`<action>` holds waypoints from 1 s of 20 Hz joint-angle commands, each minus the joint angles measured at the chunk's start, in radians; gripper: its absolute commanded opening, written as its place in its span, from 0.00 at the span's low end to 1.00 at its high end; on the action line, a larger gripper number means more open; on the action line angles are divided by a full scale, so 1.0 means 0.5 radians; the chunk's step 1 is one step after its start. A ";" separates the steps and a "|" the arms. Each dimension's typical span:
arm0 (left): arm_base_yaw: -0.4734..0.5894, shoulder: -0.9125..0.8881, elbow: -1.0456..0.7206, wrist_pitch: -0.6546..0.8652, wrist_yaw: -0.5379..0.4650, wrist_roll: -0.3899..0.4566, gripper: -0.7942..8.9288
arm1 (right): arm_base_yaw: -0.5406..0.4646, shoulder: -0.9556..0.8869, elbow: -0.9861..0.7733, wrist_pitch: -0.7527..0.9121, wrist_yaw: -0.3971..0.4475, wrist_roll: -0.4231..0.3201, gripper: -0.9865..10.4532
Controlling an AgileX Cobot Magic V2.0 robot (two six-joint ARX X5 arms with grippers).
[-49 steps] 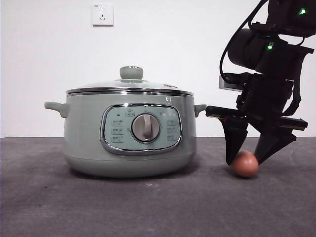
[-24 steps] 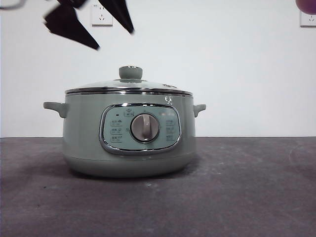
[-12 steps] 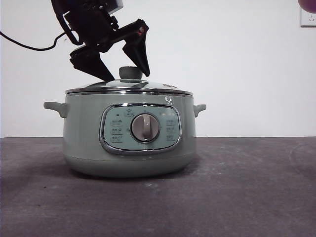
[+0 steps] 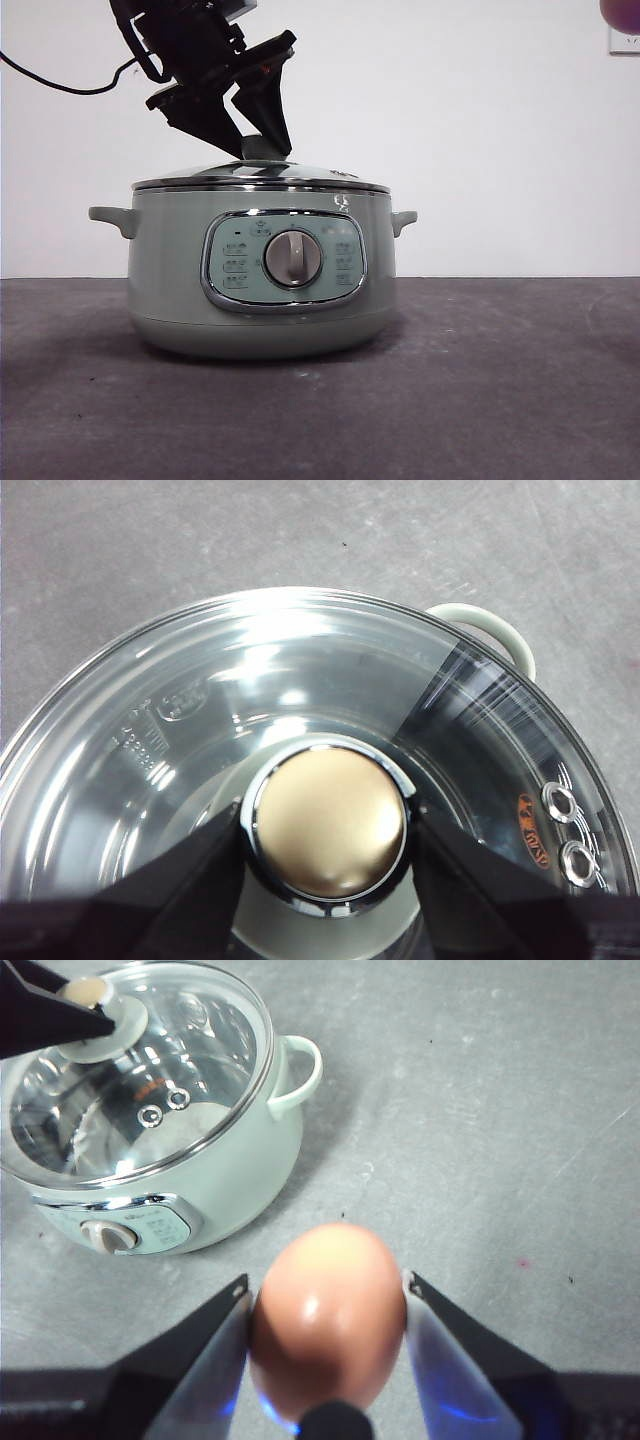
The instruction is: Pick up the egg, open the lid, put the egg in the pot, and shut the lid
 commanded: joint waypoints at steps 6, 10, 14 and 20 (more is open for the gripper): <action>0.002 -0.120 -0.006 -0.013 0.007 -0.016 0.07 | 0.002 0.012 -0.003 0.014 -0.003 -0.017 0.08; 0.008 -0.259 -0.005 -0.023 0.005 -0.016 0.07 | 0.003 0.027 -0.003 0.062 -0.047 -0.017 0.08; 0.046 -0.523 -0.005 -0.156 0.003 -0.014 0.07 | 0.008 0.138 -0.002 0.233 -0.215 0.018 0.08; 0.098 -1.029 -0.005 -0.526 -0.104 0.002 0.07 | 0.173 0.555 0.125 0.521 -0.266 0.063 0.07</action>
